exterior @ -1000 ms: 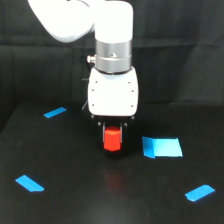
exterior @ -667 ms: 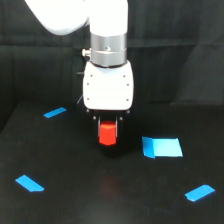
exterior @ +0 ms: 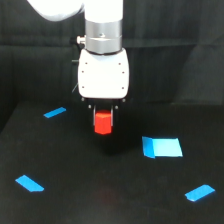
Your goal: Pick up the red object from the table
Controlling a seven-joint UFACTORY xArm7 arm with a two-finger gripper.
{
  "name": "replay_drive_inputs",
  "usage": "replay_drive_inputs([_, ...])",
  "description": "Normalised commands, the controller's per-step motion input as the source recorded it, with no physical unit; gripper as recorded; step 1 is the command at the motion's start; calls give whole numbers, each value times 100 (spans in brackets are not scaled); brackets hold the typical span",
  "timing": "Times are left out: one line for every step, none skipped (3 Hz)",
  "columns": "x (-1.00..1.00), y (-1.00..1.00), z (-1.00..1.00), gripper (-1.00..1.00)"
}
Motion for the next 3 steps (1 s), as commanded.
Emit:
replay_drive_inputs([8,-1,88,-100])
replay_drive_inputs([11,-3,67,-100])
replay_drive_inputs([6,8,50,-100])
